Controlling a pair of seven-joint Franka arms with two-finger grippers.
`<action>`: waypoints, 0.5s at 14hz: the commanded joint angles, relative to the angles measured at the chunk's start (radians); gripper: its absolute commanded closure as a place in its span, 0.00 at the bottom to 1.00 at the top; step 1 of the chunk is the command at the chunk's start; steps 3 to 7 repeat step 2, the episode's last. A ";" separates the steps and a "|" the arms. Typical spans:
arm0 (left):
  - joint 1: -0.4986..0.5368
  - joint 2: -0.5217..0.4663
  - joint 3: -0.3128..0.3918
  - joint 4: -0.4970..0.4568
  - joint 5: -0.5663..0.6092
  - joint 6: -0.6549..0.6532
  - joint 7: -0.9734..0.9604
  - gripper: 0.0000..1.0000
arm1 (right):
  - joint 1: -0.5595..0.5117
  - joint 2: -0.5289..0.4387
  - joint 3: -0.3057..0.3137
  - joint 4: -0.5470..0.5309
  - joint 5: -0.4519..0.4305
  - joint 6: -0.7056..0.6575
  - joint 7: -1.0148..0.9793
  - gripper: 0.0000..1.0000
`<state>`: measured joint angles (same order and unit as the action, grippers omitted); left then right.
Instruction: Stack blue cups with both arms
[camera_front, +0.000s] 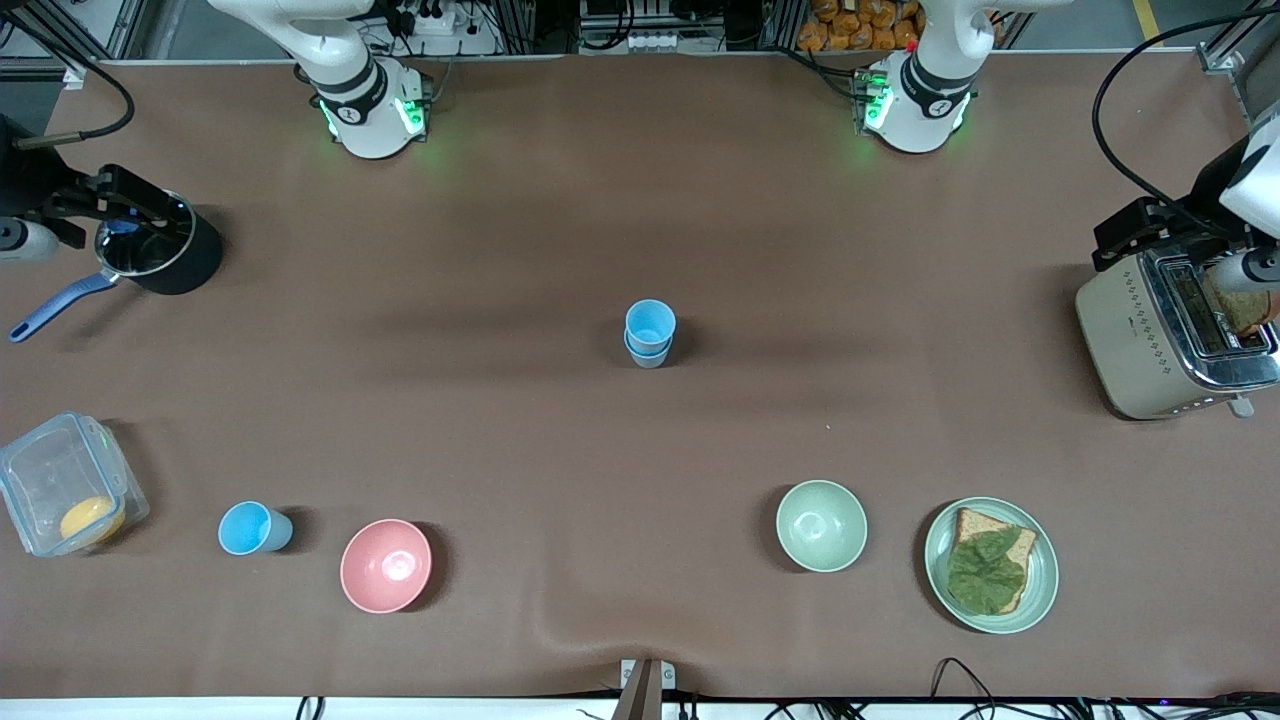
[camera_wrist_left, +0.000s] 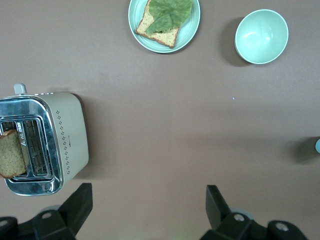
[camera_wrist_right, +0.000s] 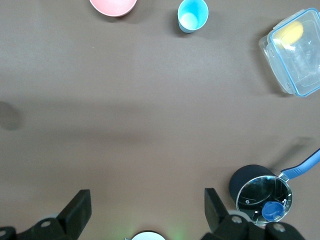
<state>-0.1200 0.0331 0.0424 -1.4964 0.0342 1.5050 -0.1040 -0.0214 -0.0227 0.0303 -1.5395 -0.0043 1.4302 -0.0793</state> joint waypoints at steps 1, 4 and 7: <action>-0.004 0.001 0.005 0.013 -0.025 -0.014 0.024 0.00 | -0.017 0.010 0.011 0.025 0.003 -0.016 0.015 0.00; -0.006 0.001 0.007 0.013 -0.022 -0.014 0.024 0.00 | -0.014 0.009 0.011 0.025 0.003 -0.017 0.015 0.00; -0.006 0.001 0.007 0.013 -0.022 -0.014 0.024 0.00 | -0.014 0.009 0.011 0.025 0.003 -0.017 0.015 0.00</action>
